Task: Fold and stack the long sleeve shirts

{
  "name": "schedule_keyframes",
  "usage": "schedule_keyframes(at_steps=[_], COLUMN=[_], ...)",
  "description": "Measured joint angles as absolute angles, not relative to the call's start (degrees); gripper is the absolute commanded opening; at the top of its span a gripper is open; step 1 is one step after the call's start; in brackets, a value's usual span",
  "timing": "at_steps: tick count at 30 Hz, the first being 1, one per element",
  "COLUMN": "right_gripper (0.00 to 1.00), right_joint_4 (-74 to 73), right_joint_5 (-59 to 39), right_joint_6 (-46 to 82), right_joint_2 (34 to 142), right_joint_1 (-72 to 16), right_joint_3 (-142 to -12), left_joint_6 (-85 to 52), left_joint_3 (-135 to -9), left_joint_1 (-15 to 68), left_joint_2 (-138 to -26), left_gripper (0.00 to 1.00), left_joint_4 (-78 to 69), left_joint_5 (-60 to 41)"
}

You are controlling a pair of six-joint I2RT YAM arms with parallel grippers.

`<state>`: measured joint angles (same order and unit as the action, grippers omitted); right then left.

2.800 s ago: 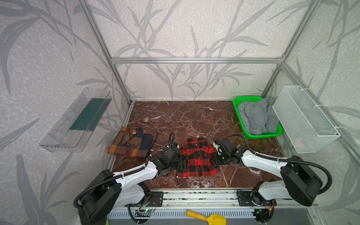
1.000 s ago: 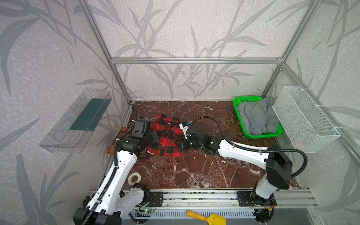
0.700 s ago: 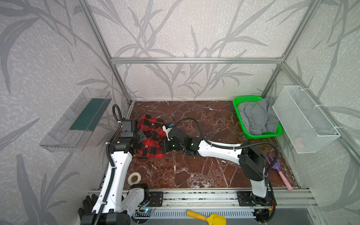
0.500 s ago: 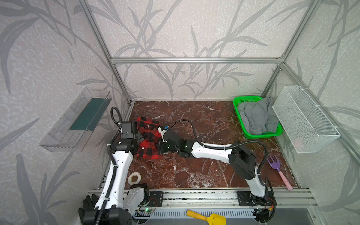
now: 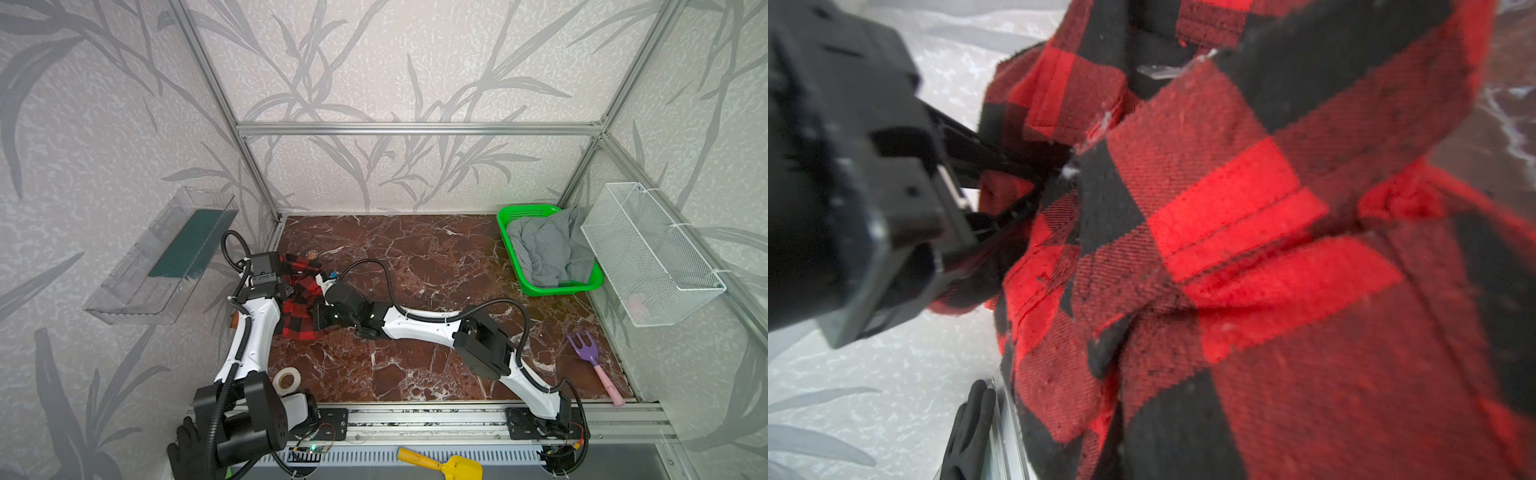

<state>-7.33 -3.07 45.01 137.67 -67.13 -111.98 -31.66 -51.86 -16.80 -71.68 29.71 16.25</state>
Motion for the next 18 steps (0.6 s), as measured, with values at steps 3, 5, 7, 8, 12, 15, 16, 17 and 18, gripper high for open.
schedule_keyframes(at_steps=[3,5,7,8,12,15,16,17,18], right_gripper=[0.00,0.00,0.00,0.00,0.00,0.00,0.00,0.00,0.00], right_joint_4=[-6.7,-5.8,-5.0,-4.6,-3.5,-2.2,-1.7,-1.3,-1.2], right_joint_5=[-3.5,-3.5,-3.5,-3.4,-3.4,-3.2,-3.2,-3.1,-3.0], right_joint_6=[44.9,44.7,44.6,44.5,44.1,43.8,43.6,43.4,43.2], right_joint_2=[140.4,142.3,143.9,144.6,146.9,148.1,148.6,149.0,149.4], right_joint_1=[-67.2,-67.4,-67.5,-67.7,-68.1,-68.3,-68.4,-68.4,-68.4], right_joint_3=[-116.5,-119.6,-122.1,-123.3,-127.1,-128.9,-129.6,-130.2,-130.6], left_joint_6=[-31.9,-31.9,-31.7,-31.6,-31.4,-31.2,-31.2,-31.2,-31.2], left_joint_3=[-53.6,-55.9,-58.2,-59.3,-61.2,-61.2,-61.2,-61.2,-61.2], left_joint_1=[-18.4,-19.3,-19.9,-20.1,-21.5,-22.3,-22.6,-22.8,-23.0], left_joint_2=[-75.4,-78.1,-80.4,-81.6,-84.8,-85.9,-86.1,-86.2,-86.2], left_gripper=[0.00,0.00,0.00,0.00,0.00,0.00,0.00,0.00,0.00], left_joint_4=[29.9,30.6,31.6,32.0,32.5,32.7,32.7,32.6,32.6], left_joint_5=[15.5,15.0,14.5,14.0,12.2,11.0,10.5,10.2,9.9])
